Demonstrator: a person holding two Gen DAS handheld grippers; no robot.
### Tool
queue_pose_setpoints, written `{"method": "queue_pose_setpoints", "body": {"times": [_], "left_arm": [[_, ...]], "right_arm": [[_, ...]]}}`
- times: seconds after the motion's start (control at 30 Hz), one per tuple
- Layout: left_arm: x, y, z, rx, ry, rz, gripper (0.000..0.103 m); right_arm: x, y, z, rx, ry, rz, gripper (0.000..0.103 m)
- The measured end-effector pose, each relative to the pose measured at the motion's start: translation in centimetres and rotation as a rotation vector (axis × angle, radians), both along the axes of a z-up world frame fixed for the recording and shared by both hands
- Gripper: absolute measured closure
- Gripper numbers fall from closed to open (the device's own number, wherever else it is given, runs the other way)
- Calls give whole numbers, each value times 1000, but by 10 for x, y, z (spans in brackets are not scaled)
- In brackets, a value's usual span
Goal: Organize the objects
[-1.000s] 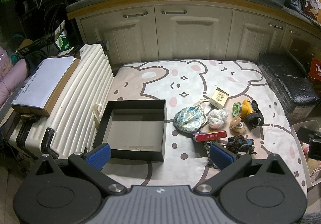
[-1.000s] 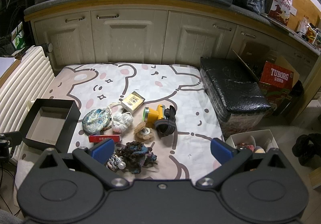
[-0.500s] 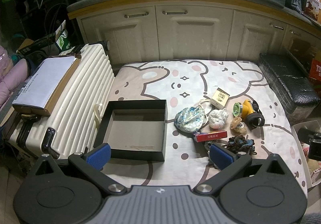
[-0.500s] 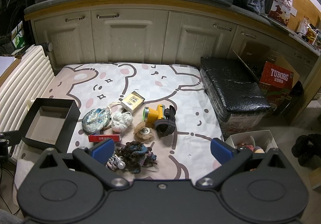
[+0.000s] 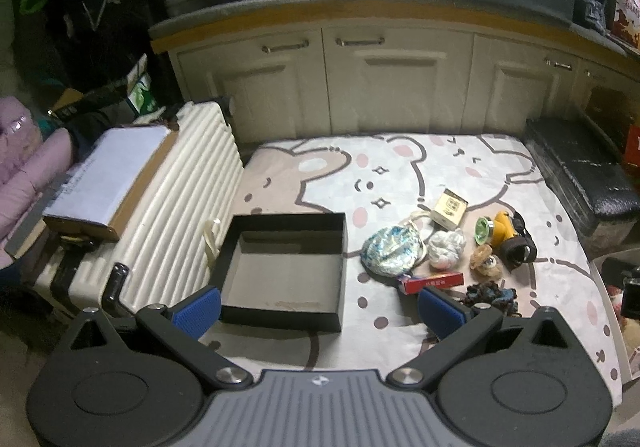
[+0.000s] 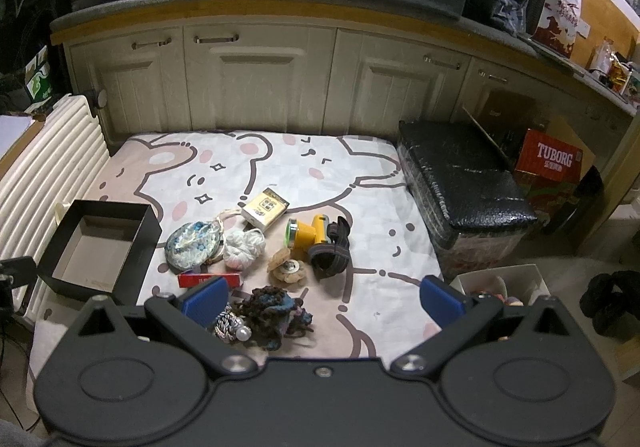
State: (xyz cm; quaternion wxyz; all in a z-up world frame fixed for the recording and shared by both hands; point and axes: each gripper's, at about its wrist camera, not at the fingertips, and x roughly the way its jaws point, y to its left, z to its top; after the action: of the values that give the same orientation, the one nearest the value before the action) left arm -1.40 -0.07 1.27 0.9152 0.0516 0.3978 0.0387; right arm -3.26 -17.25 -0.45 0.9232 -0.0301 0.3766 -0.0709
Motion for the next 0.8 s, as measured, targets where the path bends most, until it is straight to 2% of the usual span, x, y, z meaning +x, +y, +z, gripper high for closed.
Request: {"method": "queue_pose_setpoints", "body": {"times": [0.4,0.63,0.8], "left_arm": [[1,-10,27,20,-96,-36,0],[25,-21,39,42,-133,-65,0],[54,-31,38,85,-159,-62,0]], "right_arm": [[0,-5,28,4,-85,28,0],[23,-15,39,6,-127,39,0],[42,-25,43,10,-170,35,0]]}}
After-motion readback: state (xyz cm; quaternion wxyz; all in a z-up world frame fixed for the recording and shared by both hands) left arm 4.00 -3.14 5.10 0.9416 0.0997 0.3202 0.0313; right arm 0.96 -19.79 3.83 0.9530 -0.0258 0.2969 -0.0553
